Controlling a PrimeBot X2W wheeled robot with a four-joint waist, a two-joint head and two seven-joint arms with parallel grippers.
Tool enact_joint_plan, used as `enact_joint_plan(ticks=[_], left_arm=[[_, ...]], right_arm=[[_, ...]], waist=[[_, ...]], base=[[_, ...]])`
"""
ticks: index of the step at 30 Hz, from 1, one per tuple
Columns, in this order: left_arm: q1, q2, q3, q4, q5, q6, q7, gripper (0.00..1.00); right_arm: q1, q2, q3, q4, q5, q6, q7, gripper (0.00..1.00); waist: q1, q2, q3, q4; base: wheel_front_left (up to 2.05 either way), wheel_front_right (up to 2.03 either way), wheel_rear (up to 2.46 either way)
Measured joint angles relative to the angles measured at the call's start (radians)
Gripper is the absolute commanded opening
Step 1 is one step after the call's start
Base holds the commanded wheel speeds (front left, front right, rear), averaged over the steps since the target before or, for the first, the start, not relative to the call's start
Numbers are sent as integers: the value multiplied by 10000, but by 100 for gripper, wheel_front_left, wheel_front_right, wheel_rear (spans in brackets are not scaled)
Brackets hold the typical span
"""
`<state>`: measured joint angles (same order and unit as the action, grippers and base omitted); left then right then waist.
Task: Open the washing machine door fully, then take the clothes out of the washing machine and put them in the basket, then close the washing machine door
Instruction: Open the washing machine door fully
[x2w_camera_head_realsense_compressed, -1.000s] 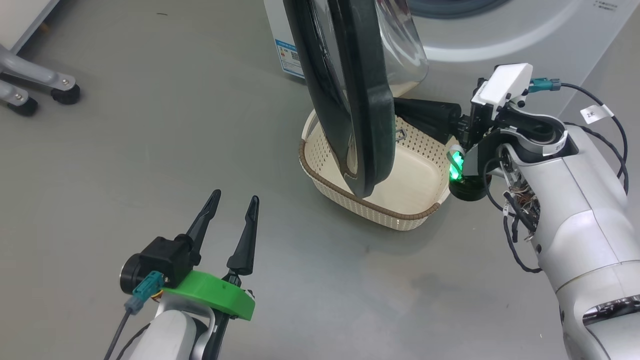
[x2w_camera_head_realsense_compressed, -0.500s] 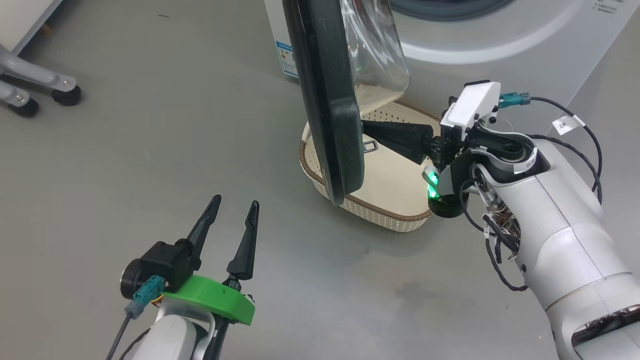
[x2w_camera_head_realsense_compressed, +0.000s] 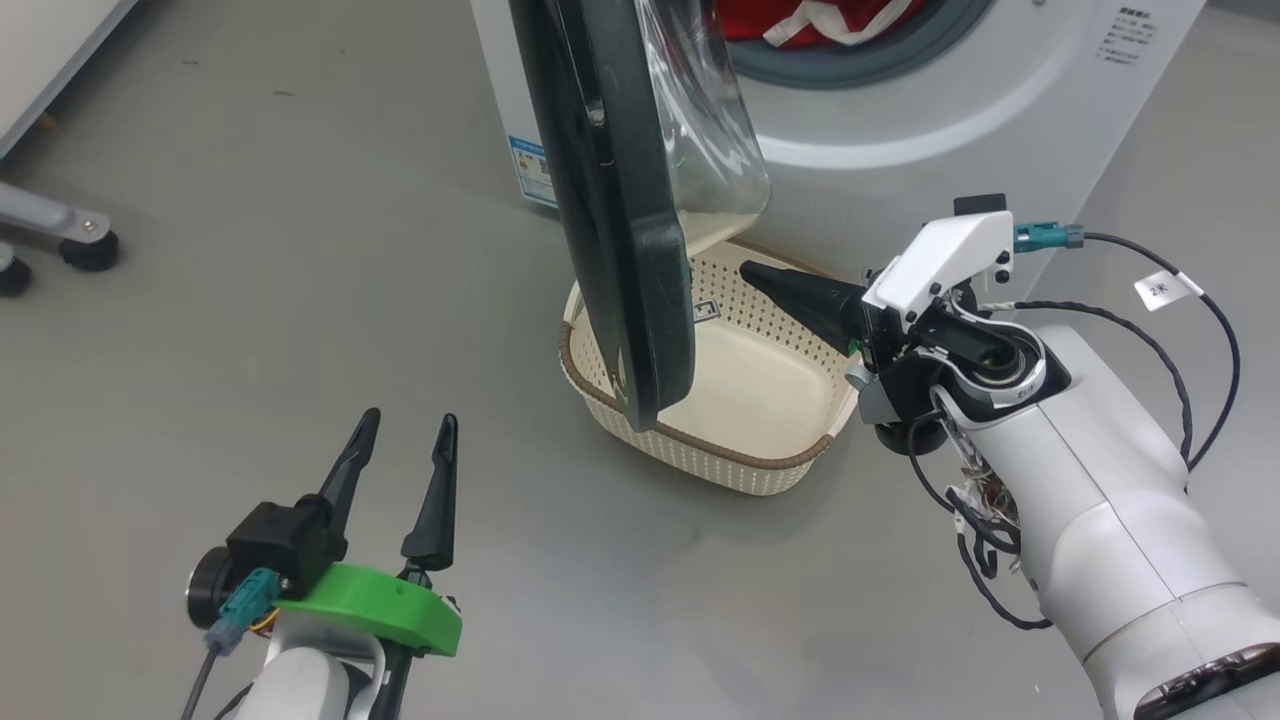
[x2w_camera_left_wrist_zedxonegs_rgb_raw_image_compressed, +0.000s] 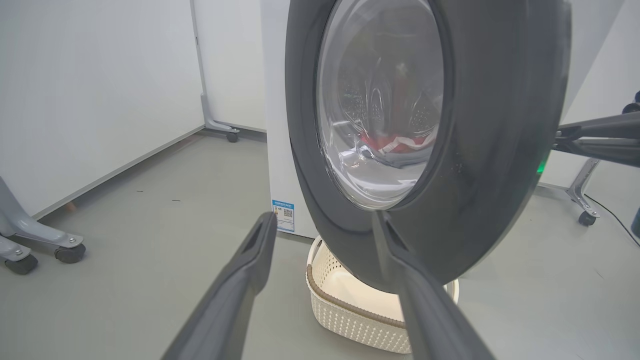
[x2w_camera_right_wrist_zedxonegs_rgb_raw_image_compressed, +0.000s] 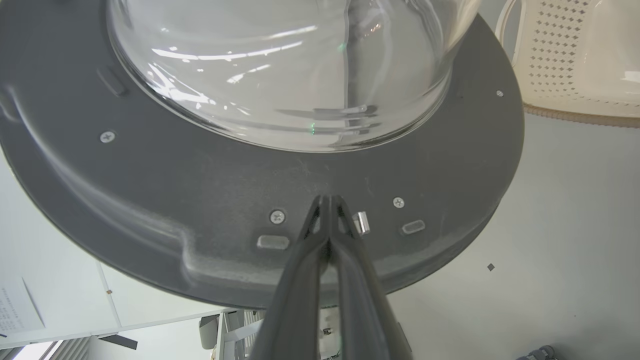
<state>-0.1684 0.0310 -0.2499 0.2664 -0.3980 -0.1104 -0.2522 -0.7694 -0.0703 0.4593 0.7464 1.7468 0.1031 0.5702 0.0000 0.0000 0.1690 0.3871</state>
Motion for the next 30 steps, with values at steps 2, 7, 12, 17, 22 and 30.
enact_joint_plan(ticks=[2, 7, 12, 17, 22, 30], left_arm=[[101, 15, 209, -2, 36, 12, 0, 100], [352, 81, 520, 2, 130, 54, 0, 100], [628, 192, 840, -35, 192, 82, 0, 100], [841, 196, 961, -113, 219, 82, 0, 100], [1036, 194, 1325, -224, 228, 105, 0, 100], [1313, 201, 1699, -376, 330, 169, 0, 100]], right_arm=[[174, -86, -44, -36, -295, 88, -474, 0], [503, -736, 61, -362, -1427, 188, -1772, 0], [1044, -1344, 748, -863, -3114, 188, -3085, 0], [1371, -1889, 1283, -1557, -4500, 188, -4272, 0], [1680, -2362, 2019, -2408, -6065, 188, -5643, 0], [2637, -2872, 2374, -2650, -7651, 188, -7657, 0]], waist=[[0, 0, -145, -149], [0, 0, -510, -593], [0, 0, -841, -1127], [0, 0, -1059, -1597], [0, 0, -1284, -2199], [0, 0, -1558, -3056]], base=[[0, 0, 0], [0, 0, 0], [0, 0, 0], [0, 0, 0], [0, 0, 0], [0, 0, 0]])
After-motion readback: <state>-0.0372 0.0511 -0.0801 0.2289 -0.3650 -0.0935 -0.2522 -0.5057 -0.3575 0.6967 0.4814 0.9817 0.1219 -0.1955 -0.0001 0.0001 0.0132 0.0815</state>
